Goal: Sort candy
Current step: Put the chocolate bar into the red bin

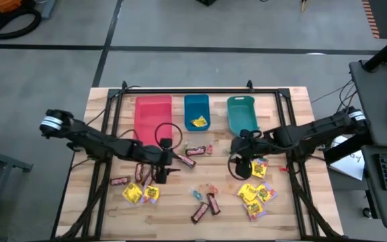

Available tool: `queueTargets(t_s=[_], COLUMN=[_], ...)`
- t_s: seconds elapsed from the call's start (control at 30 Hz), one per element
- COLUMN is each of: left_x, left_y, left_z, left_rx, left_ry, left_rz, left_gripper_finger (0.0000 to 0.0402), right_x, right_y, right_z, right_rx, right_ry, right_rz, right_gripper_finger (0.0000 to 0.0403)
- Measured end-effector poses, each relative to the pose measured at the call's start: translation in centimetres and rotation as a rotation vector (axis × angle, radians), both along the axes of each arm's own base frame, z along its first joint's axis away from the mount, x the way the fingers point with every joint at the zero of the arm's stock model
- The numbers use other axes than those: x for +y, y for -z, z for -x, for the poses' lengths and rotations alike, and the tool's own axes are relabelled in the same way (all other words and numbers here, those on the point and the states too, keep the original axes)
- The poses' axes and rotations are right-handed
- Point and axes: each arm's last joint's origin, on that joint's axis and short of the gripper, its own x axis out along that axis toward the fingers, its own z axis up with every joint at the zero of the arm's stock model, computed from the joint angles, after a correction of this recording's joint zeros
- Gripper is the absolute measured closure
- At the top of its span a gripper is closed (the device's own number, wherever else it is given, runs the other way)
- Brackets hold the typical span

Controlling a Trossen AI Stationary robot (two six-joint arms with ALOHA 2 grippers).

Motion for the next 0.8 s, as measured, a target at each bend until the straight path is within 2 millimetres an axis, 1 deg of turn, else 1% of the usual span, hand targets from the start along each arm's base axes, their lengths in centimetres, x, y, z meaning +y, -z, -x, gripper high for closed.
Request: queueTargets(t_s=[0.1,0.27,0.43,0.6,0.8], left_x=[0.1,0.1,0.0,0.0,0.1], left_y=[1.4,2.8,4.3,5.2,5.2], left_z=[-0.6,-2.1,-3.2,-3.6,-3.6], left_rx=[0.047,0.079,0.134,0.166,0.163], left_ry=[-0.050,-0.111,-0.107,-0.111,-0.117], left_rz=[-0.061,-0.121,-0.159,-0.170,-0.168], left_gripper_finger=[0.0192,0.0204,0.0220,0.0245,0.0291], right_x=[0.5,0.9,1.0,1.0,0.9], right_y=[0.2,0.5,0.8,0.7,0.8], right_z=[0.3,0.5,0.4,0.4,0.4], right_rx=[0.018,0.046,0.059,0.054,0.051], right_ry=[0.012,0.019,0.020,0.024,0.031], right_rz=[-0.016,-0.023,-0.017,-0.012,0.002], right_gripper_finger=[0.0248,0.0248,0.0248,0.0248,0.0248])
